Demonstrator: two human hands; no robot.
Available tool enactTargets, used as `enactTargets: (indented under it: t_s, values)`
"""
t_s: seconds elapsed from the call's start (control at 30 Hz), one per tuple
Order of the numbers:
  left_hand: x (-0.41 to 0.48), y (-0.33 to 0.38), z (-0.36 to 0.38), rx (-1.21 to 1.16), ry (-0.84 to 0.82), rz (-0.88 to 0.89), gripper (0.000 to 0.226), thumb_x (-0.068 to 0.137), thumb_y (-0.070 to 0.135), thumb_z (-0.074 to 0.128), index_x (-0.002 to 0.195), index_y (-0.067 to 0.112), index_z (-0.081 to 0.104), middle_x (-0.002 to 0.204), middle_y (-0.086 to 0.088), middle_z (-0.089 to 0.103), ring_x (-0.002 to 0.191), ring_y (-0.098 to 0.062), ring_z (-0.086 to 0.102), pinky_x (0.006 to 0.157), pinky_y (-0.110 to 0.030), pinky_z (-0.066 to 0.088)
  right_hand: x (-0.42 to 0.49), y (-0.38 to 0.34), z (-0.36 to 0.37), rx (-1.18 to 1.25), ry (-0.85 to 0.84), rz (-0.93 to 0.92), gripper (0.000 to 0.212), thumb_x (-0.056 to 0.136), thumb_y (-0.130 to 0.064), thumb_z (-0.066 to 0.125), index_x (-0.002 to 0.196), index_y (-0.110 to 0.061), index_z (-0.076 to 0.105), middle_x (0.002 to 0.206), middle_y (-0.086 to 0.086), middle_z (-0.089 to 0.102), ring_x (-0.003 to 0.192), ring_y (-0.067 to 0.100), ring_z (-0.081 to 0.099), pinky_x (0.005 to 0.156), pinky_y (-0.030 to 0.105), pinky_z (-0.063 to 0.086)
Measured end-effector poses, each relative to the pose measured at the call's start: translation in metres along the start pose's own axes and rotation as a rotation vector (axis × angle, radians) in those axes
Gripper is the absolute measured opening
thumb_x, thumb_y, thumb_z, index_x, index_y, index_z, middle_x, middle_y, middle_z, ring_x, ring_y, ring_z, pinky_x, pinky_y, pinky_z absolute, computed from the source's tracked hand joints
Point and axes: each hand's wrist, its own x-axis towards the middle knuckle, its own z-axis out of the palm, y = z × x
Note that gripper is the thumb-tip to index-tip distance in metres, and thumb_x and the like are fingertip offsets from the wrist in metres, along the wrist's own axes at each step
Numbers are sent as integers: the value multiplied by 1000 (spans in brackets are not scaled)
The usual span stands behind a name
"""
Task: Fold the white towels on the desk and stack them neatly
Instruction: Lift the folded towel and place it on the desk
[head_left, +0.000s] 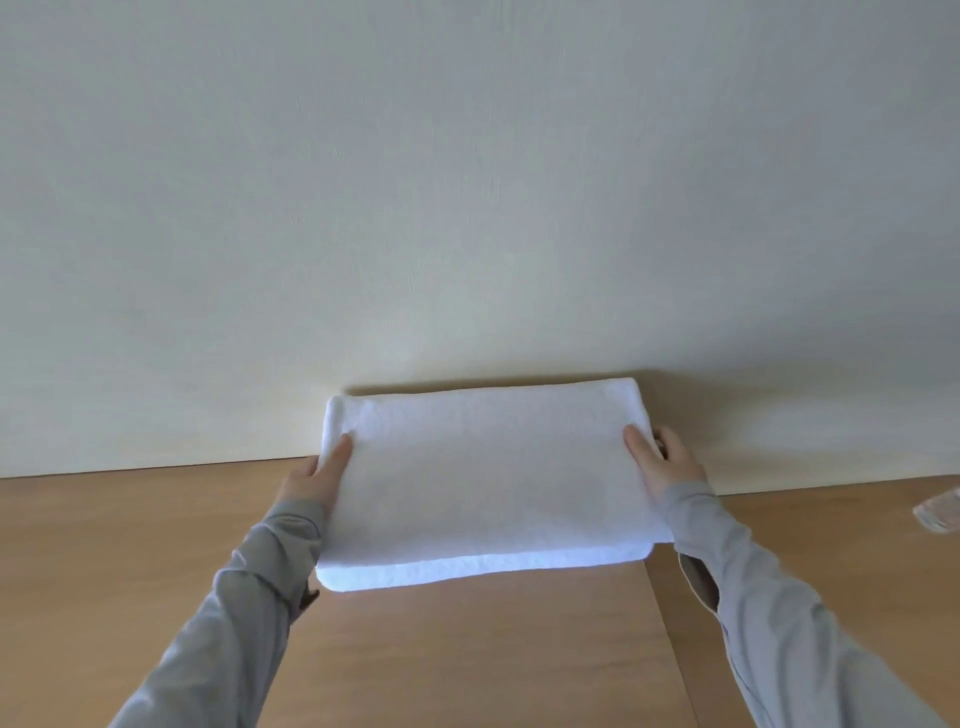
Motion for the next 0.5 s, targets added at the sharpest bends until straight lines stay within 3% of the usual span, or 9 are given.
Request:
enactTargets:
  t_s: [0.17,0.27,0.33,0.43,0.5]
  values:
    - [3,1,-6,34,49,30,43,88,54,49,91,12,57,78,-3,53,64,-15,46,76,-34,32,1,1,-3,-55,27,-54,27,89,-44,53,93,-17,56,85,1,62,70,14,56,55,23,41]
    - [-3,-1,0,53,27,-31,45,89,54,49,98,11,59,92,-13,57,73,-26,50,80,-35,34,-2,3,5,-100,26,-50,29,91,-44,50,95,-15,54,92,8,62,75,20,57,62,29,46]
    - [-2,-3,3,193,122,12,51,89,54,48,113,9,56,110,-18,57,94,-34,52,88,-39,37,-1,3,9,-233,79,-65,36,93,-43,47,109,-11,53,108,13,58,93,29,56,80,39,47]
    - [-17,3,10,545,462,322,60,89,45,51,139,15,37,138,-18,42,123,-38,40,99,-49,30,-10,-1,8,-623,333,-356,41,97,-34,40,128,-10,50,131,13,51,119,32,47,91,44,39]
    - [-40,13,32,675,506,641,56,93,42,44,141,15,38,145,-16,38,132,-36,35,104,-50,28,-24,-10,20,-653,379,-675,42,95,-30,36,124,-9,58,136,10,53,127,29,47,97,45,37]
